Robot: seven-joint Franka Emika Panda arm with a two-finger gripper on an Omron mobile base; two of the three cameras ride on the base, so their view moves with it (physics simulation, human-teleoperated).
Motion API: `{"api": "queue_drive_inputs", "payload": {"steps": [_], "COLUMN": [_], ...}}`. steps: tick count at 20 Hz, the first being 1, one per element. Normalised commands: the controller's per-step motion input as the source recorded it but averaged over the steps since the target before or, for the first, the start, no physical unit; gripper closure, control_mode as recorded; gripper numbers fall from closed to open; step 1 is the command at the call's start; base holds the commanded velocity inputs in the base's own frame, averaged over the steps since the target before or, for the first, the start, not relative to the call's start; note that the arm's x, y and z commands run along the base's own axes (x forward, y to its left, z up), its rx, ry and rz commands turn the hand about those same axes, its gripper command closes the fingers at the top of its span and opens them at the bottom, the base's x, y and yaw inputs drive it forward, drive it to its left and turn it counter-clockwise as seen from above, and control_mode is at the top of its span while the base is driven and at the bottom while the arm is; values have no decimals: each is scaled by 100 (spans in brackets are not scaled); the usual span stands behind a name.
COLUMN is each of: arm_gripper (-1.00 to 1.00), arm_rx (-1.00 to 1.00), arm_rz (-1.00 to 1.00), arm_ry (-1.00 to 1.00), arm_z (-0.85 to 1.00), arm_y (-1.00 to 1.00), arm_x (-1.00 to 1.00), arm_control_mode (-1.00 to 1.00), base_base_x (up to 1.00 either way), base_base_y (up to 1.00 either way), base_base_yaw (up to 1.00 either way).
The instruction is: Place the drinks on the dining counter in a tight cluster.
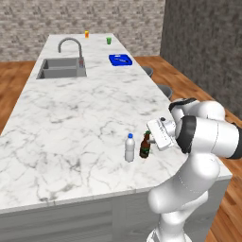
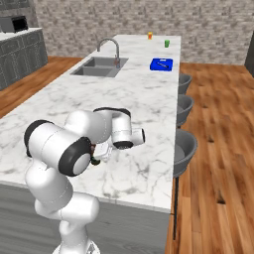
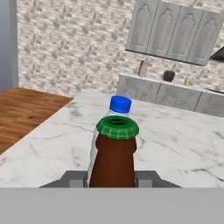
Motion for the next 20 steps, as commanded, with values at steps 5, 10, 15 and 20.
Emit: {"api": "queue_drive_inputs", "payload": {"steps": [5,10,15,20], "arm_gripper": [100,100,-100,-100], "arm_rx": [0,0,0,0], "arm_rz": [0,0,0,0], "arm_ry": [0,0,0,0], "arm_z": [0,0,0,0], "arm_y": [0,0,0,0], "arm_x": [0,0,0,0], "arm_control_mode": [-100,-100,-100,-100], "base_base_x": [0,0,0,0], "base_base_y": [0,0,0,0], "base_base_yaw": [0,0,0,0]}}
